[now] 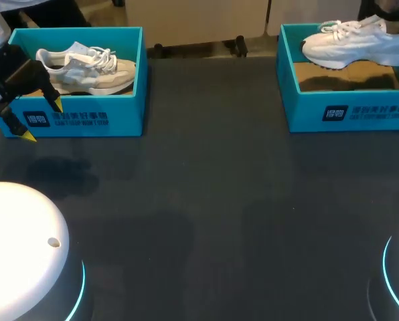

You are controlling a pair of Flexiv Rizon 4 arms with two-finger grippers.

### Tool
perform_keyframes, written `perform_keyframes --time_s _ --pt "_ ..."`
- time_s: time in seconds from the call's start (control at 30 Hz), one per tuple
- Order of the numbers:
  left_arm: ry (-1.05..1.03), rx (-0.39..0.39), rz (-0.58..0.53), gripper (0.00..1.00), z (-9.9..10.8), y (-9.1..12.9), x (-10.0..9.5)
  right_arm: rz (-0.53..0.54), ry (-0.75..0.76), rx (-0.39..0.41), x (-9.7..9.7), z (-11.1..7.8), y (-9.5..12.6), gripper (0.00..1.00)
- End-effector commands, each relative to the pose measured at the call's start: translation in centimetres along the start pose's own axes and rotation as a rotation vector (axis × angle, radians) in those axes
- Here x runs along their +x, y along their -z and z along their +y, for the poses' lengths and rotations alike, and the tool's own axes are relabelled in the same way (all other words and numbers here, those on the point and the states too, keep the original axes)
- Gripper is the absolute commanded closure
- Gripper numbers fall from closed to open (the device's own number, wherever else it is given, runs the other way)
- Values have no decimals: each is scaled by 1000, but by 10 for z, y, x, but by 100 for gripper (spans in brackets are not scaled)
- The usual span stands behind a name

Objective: Take the shoe out of the shoebox, open the shoe tongue, remove and reinsert the insole, then place the shoe into the shoebox

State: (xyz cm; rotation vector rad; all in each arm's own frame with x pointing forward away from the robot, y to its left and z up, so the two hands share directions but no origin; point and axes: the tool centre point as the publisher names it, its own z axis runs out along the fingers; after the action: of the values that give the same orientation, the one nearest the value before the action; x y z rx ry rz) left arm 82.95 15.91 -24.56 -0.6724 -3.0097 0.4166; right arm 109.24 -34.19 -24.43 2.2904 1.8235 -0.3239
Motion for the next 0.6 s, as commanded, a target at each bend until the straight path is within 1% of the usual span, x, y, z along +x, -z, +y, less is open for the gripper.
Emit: perform_keyframes --time_s 0.03,0.37,0.47,0.6 --pt "-1 -3 2 0 0 0 0 3 0 27 1 9 -1 100" --pt "-1 -3 2 0 0 0 0 12 1 45 -7 -7 -17 100" --pt "-1 -3 2 0 0 0 0 15 22 39 -2 -14 -17 100" --pt "-1 -3 2 0 0 0 0 32 -6 38 -2 -18 -16 100"
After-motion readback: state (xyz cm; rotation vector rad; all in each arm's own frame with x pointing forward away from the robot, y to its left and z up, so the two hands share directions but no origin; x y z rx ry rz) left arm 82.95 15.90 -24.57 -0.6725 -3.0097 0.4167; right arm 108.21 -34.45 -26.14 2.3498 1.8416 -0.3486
